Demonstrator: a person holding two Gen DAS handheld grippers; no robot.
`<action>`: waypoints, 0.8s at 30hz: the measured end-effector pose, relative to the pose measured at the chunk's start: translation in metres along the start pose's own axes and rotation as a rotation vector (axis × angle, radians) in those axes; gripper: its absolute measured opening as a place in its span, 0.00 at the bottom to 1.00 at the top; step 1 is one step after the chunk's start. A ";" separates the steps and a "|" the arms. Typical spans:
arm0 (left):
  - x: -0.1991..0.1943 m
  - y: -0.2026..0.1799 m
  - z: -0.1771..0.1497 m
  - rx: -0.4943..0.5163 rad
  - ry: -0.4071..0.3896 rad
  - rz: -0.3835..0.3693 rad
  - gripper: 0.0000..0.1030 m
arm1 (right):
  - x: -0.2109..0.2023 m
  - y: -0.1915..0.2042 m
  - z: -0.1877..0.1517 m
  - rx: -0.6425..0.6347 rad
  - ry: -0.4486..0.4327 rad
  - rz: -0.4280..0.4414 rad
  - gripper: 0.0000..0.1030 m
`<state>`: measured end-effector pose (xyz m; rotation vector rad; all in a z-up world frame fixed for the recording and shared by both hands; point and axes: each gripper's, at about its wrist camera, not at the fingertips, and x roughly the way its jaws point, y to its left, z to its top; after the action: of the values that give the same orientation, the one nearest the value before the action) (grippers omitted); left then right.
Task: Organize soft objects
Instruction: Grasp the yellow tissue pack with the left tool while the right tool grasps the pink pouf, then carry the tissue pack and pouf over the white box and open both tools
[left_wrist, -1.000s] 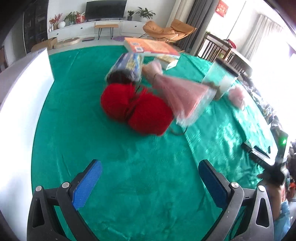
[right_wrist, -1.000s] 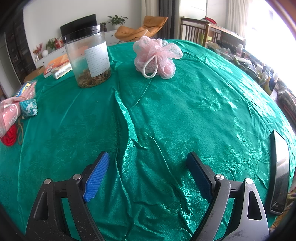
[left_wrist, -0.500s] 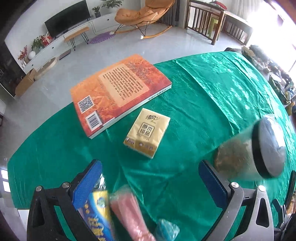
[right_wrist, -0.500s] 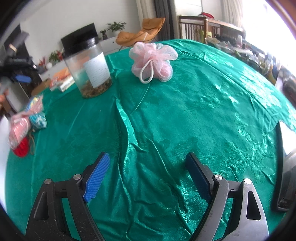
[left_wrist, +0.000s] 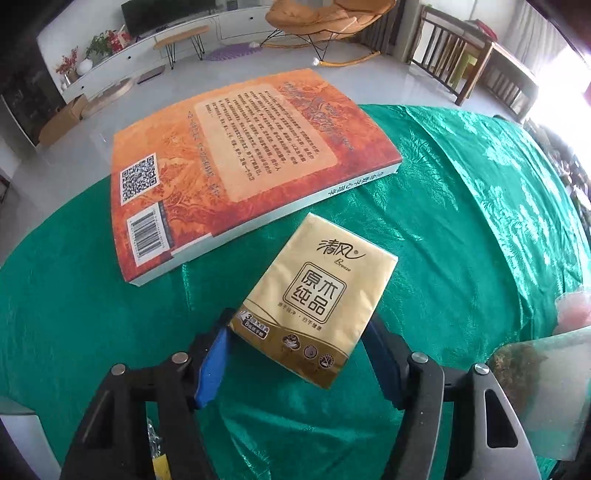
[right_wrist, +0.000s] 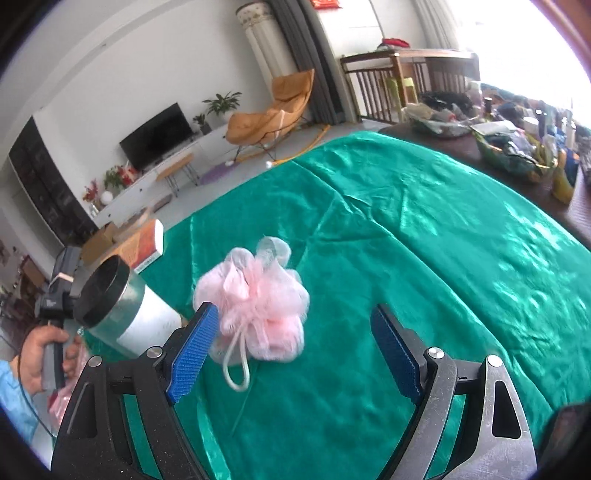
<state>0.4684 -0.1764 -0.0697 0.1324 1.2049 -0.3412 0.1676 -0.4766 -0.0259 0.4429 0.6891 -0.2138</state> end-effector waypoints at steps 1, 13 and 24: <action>-0.003 0.002 -0.002 -0.024 -0.004 -0.032 0.64 | 0.017 0.007 0.002 -0.026 0.037 0.015 0.84; -0.130 0.040 -0.045 -0.085 -0.186 -0.239 0.63 | -0.028 0.059 -0.012 -0.178 -0.030 -0.020 0.33; -0.312 0.204 -0.243 -0.194 -0.302 -0.173 0.63 | -0.150 0.222 -0.073 -0.455 -0.078 0.235 0.33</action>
<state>0.2209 0.1423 0.1173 -0.1877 0.9450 -0.3787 0.0866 -0.2394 0.0937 0.0760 0.5814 0.1477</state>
